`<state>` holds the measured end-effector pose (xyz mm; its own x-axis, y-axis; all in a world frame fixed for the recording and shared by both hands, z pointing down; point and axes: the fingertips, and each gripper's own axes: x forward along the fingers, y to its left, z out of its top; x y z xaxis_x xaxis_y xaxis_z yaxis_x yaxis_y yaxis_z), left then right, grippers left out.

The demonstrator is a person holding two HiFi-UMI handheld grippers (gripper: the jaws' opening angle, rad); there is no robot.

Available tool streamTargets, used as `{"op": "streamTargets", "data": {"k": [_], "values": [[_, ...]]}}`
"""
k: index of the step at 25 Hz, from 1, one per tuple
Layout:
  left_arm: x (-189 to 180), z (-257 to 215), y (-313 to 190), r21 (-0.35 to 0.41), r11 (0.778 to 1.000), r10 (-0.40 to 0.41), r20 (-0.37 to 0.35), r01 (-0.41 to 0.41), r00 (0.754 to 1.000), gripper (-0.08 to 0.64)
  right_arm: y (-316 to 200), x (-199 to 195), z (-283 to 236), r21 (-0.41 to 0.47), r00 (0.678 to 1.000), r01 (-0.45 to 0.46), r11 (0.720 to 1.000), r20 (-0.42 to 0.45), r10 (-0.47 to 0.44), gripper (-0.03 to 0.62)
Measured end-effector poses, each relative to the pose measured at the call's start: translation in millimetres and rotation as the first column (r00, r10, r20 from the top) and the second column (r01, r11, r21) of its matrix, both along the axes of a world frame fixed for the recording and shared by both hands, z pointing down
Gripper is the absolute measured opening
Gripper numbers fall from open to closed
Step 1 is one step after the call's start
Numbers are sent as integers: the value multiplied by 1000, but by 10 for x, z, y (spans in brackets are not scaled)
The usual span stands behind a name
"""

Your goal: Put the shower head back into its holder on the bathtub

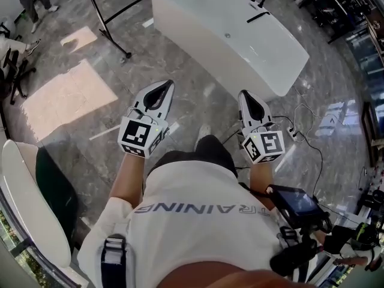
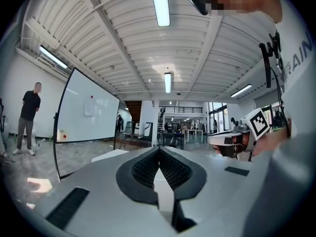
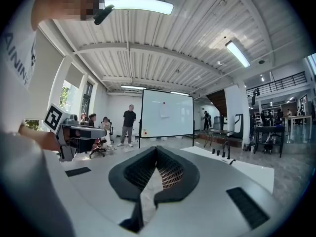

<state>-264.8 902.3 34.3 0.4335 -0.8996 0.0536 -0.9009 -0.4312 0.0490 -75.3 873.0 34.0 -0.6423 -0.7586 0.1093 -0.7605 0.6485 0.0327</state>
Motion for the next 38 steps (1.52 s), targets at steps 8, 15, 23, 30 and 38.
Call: {"op": "streamTargets", "data": {"k": [8,15,23,30,38], "values": [[17,44,-572,-23,1000,-8,40,9,999,17,-695,-96,106,-5,998,39,999,41,-39,12],[246,-12,-1482,-38,999,-28,46,30,999,17,-1640,171,107,-18,998,44,999,49,-43,12],[808,-14,-2527,-35,998,-42,98,46,994,17,-2781,615,140,-10,995,71,997,76,-70,12],[1231,26,-3268,-42,998,-51,126,57,991,17,-3565,1082,284,-34,993,67,997,100,-64,12],[1395,95,-3975,-75,996,-50,95,58,994,17,-4176,1355,400,-57,994,46,997,104,-40,12]]}}
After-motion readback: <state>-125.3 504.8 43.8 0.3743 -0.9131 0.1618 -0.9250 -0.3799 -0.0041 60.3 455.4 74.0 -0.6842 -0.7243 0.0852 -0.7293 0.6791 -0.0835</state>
